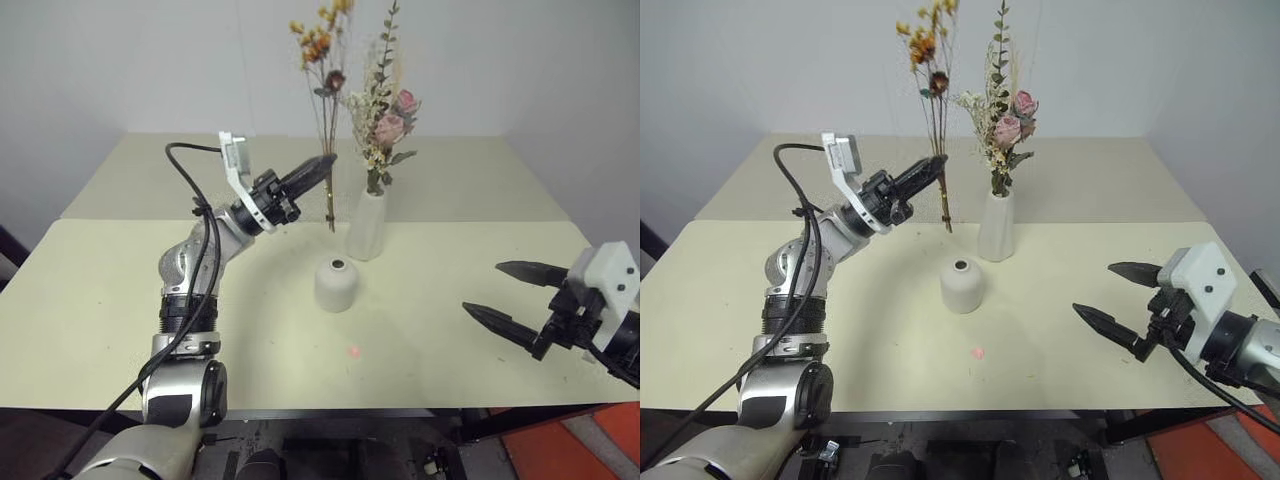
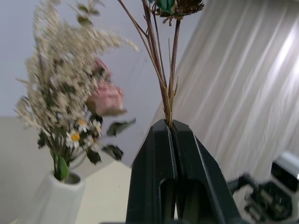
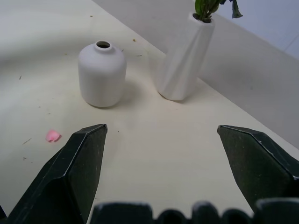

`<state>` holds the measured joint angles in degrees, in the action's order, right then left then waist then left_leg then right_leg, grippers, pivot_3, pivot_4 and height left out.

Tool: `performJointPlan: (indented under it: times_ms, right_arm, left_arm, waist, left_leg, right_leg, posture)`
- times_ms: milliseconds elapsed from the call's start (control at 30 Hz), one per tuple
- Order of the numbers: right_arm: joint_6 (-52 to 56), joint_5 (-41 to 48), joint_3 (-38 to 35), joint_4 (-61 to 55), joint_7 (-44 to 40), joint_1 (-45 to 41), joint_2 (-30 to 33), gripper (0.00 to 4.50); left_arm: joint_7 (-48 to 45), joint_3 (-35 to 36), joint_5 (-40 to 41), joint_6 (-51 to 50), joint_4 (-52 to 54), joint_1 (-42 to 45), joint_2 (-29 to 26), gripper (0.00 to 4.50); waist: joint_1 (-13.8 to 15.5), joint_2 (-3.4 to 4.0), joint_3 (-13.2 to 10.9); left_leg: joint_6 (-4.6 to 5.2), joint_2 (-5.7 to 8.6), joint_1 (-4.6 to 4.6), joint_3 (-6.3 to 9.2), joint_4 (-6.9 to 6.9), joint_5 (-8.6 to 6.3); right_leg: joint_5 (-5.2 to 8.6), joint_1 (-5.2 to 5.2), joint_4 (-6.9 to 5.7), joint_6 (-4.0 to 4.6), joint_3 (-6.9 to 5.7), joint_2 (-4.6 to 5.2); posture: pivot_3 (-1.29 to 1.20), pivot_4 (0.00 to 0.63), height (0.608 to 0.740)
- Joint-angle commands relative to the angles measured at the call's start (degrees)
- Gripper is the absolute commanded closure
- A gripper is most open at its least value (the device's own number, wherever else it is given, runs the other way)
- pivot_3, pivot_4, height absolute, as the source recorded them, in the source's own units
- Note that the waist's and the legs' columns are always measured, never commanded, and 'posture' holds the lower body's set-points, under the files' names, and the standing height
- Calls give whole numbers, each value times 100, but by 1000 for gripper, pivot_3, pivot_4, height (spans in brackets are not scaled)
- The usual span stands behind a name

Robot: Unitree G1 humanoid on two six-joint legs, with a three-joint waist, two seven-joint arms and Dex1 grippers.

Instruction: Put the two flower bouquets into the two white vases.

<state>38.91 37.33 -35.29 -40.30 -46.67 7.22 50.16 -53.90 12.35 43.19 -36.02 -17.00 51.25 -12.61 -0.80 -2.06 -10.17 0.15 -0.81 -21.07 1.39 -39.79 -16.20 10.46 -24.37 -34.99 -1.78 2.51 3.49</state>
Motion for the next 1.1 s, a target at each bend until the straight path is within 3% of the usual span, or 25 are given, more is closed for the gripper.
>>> performJointPlan:
  times_ms: [33, 733, 1100]
  right_arm:
    - [-150, -38, -232, -170, 150, 51, -24, 0]
    - [-385, -272, -36, -115, 355, -33, -7, 0]
    - [-442, -327, -12, -82, 362, -22, -22, 0]
  left_arm:
    - [-209, -98, -137, 187, -132, 1, -117, 4481]
    - [-288, -446, -855, 965, -852, -5, 283, 4481]
    - [-376, -546, -952, 1009, -688, -113, 316, 4481]
  waist:
    - [-1, 0, 0]
    - [9, 0, 0]
    - [11, 0, 0]
  left_leg:
    - [0, 0, 0, 0, 0, 0]
    - [2, 1, -1, 1, 0, -1]
    - [2, 0, -1, 1, 0, -1]
  right_leg:
    - [-1, 0, 1, 1, 0, 0]
    - [-2, 0, 2, 4, -1, 1]
    - [0, 0, 2, 0, -1, 1]
  posture:
    - [0, 150, 740]
    - [0, 150, 740]
    - [0, 150, 740]
